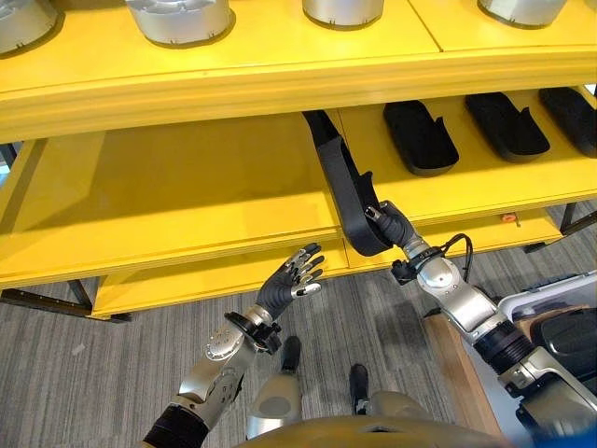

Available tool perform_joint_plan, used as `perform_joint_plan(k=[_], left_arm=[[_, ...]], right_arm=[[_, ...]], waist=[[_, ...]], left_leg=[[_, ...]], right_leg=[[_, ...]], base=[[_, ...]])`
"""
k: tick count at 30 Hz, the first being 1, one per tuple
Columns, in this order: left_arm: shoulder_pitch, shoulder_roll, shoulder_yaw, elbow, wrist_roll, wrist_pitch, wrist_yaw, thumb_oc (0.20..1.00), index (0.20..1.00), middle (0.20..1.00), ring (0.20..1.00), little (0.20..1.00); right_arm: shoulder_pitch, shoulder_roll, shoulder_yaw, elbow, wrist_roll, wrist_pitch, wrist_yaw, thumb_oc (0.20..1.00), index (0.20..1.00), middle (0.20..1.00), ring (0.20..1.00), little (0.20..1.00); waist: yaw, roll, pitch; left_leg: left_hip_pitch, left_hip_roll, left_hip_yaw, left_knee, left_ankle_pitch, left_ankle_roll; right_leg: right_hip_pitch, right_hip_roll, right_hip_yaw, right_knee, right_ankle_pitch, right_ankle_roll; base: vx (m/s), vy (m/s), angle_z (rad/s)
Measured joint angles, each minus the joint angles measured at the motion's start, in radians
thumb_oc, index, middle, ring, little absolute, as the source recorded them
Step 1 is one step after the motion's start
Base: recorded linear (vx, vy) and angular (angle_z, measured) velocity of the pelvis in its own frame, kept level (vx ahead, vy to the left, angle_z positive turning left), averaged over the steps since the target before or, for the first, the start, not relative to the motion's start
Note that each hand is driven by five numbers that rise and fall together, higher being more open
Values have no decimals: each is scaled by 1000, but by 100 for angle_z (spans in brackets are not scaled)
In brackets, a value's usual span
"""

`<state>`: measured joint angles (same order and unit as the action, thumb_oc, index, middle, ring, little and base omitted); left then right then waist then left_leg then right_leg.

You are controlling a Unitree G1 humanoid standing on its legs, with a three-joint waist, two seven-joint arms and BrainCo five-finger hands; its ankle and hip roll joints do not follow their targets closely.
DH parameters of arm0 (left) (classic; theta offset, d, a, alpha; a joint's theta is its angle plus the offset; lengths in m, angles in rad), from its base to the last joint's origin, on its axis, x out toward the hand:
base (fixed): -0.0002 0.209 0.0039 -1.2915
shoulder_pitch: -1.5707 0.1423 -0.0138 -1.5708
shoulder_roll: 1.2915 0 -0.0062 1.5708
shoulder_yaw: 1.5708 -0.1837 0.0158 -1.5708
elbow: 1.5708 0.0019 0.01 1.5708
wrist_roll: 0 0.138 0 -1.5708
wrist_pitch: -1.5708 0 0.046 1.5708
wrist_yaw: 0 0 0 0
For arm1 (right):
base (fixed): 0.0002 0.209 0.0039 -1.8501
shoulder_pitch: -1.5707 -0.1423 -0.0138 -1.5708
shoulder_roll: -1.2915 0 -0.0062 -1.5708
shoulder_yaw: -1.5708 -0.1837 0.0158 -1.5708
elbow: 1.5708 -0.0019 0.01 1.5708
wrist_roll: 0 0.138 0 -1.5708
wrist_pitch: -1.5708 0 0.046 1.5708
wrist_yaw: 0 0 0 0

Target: Move parts from the plastic box to the shelf.

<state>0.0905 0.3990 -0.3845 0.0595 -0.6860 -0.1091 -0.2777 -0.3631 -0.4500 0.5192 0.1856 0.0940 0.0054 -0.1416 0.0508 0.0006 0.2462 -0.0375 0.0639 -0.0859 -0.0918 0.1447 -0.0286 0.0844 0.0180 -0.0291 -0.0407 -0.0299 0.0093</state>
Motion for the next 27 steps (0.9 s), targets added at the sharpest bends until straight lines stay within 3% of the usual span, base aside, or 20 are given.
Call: perform_joint_plan(k=[2, 3, 4, 5, 7, 9, 10, 11, 12, 13, 15, 16, 17, 18, 19, 20, 21, 22, 23, 27], left_arm=[[-7, -2, 6, 0, -1, 21, 0, 1000, 1000, 1000, 1000, 1000], [-15, -4, 3, 1, 0, 32, -1, 1000, 1000, 1000, 1000, 1000], [-35, -13, 0, 4, 1, 52, -12, 1000, 1000, 1000, 1000, 1000], [-58, -20, 1, 4, 1, 64, -31, 1000, 1000, 1000, 1000, 1000], [-74, -20, -12, 0, 1, 74, -39, 1000, 1000, 1000, 1000, 1000], [-57, -20, -28, 0, 2, 77, -41, 1000, 1000, 1000, 1000, 1000], [-51, -13, -30, 1, 3, 79, -40, 1000, 1000, 1000, 1000, 1000], [-56, -3, -28, 2, 6, 78, -39, 1000, 1000, 1000, 1000, 1000], [-56, 19, -25, 2, 9, 80, -34, 1000, 1000, 1000, 1000, 1000], [-58, 25, -26, 2, 11, 83, -26, 1000, 1000, 1000, 1000, 1000], [-78, 18, -26, 2, 9, 84, -20, 1000, 1000, 1000, 1000, 1000], [-80, 18, -25, 3, 5, 84, -18, 1000, 1000, 1000, 1000, 1000], [-80, 6, -25, 2, -10, 86, -22, 1000, 1000, 1000, 1000, 1000], [-85, 5, -24, 6, -15, 100, -23, 1000, 1000, 1000, 1000, 1000], [-96, 4, -26, 5, -15, 105, -23, 1000, 1000, 1000, 1000, 1000], [-104, 3, -25, 2, -15, 106, -25, 1000, 1000, 1000, 1000, 1000], [-108, 9, -20, 3, -15, 106, -24, 1000, 1000, 1000, 1000, 1000], [-113, 35, -23, 7, -15, 109, -26, 1000, 1000, 1000, 1000, 1000], [-107, 23, -34, 6, -15, 117, -27, 1000, 1000, 1000, 1000, 1000], [-60, 31, -57, 1, -16, 120, -23, 1000, 1000, 1000, 1000, 1000]], right_arm=[[0, 1, -1, 0, -1, 2, -15, 200, 200, 200, 200, 200], [1, -1, -3, 0, -1, 4, -23, 200, 200, 200, 200, 200], [8, -10, -13, -5, -1, 12, -39, 200, 200, 200, 200, 200], [17, -12, -28, -6, -1, 27, -60, 200, 200, 200, 200, 200], [15, -18, -50, -6, -3, 42, -62, 200, 200, 200, 200, 200], [3, -23, -52, -5, -4, 47, -60, 200, 200, 200, 200, 200], [3, -17, -53, -5, -5, 46, -57, 200, 200, 200, 200, 200], [-2, -16, -61, -3, -5, 45, -53, 200, 200, 200, 200, 200], [-9, -7, -73, -4, -6, 47, -48, 200, 200, 200, 200, 200], [-9, -18, -81, -12, -5, 47, -46, 200, 200, 200, 200, 200], [-10, -61, -117, -14, -1, 53, -47, 200, 200, 200, 200, 200], [-10, -80, -121, -15, 1, 63, -49, 200, 200, 200, 200, 200], [-19, -116, -127, -15, 1, 76, -51, 200, 200, 200, 200, 200], [-30, -128, -144, -9, 1, 92, -54, 200, 200, 200, 200, 200], [-41, -124, -148, -9, 5, 105, -56, 200, 200, 200, 200, 200], [-63, -117, -151, -10, 16, 109, -55, 200, 200, 200, 200, 200], [-86, -116, -149, -10, 22, 112, -52, 200, 200, 200, 200, 200], [-115, -119, -151, -7, 22, 122, -47, 200, 200, 200, 200, 200], [-120, -129, -155, 1, 22, 132, -47, 200, 200, 200, 200, 200], [-154, -124, -157, 8, 20, 164, -37, 200, 200, 200, 200, 200]], waist=[[1, 3, 2], [-8, 7, 4], [-31, 14, 6], [-41, 11, 9], [-50, 7, 13], [-36, 23, 19], [-38, 10, 23], [-32, -14, 35], [-27, -46, 50], [-49, -52, 53], [-71, -26, 55], [-77, -20, 53], [-91, 12, 51], [-96, 23, 53], [-95, 43, 59], [-90, 48, 59], [-85, 60, 66], [-89, 61, 69], [-94, 85, 62], [-54, 99, 61]], left_leg=[[0, -9, 5, 0, 4, -8], [-7, -17, 42, 0, 16, -9], [-27, -18, 138, -4, 14, -12], [-31, 14, 298, -4, -44, 31], [-42, 35, 388, 26, -82, 31], [-45, 42, 358, 76, -38, 22], [-40, 38, 341, 97, -23, 7], [-55, 42, 303, 152, -64, 10], [-66, 64, 283, 222, -107, 14], [-66, 112, 257, 228, -113, -7], [-51, 206, 236, 158, -96, -32], [-47, 222, 245, 136, -77, -25], [-40, 223, 244, 124, 68, 39], [-19, 195, 274, 116, 44, 11], [-13, 180, 274, 96, 44, 11], [-13, 179, 275, 79, 45, 11], [-13, 173, 274, 63, 48, 7], [-17, 137, 261, 47, 51, 2], [-6, 123, 253, 21, 48, 5], [-2, 78, 273, 17, 17, -10]], right_leg=[[17, -7, -18, -12, 0, 0], [30, -11, -46, -18, -1, 1], [40, -17, -96, -21, -6, 0], [47, -27, -145, -13, -16, -6], [30, -52, -182, 30, -46, -10], [9, -57, -174, 107, -105, -6], [9, -81, -165, 135, -124, -12], [13, -105, -152, 138, -120, -20], [17, -125, -132, 142, -111, -8], [19, -140, -133, 140, -104, -1], [25, -151, -131, 144, -104, 6], [29, -158, -137, 148, -107, 14], [34, -173, -149, 173, -111, 49], [6, -203, -154, 255, -127, 76], [-63, -227, -153, 355, -156, 89], [-109, -213, -151, 359, -194, 95], [-136, -183, -150, 319, -184, 81], [-141, -158, -120, 257, -96, 50], [-129, -178, -148, 259, -92, 71], [-125, -216, -147, 267, -102, 99]], base=[[-78, -84, 32], [-93, -58, 79], [-71, 5, 129], [-52, 39, 129], [-12, 76, 86], [35, 172, 10], [65, 249, -30], [82, 311, -44], [69, 244, -37], [80, 284, -24], [72, 297, 3], [47, 387, 17], [27, 377, 23], [17, 298, 25], [23, 213, 12], [31, 201, 9], [40, 272, 40], [37, 269, 80], [27, 276, 70], [-13, 170, 16]])
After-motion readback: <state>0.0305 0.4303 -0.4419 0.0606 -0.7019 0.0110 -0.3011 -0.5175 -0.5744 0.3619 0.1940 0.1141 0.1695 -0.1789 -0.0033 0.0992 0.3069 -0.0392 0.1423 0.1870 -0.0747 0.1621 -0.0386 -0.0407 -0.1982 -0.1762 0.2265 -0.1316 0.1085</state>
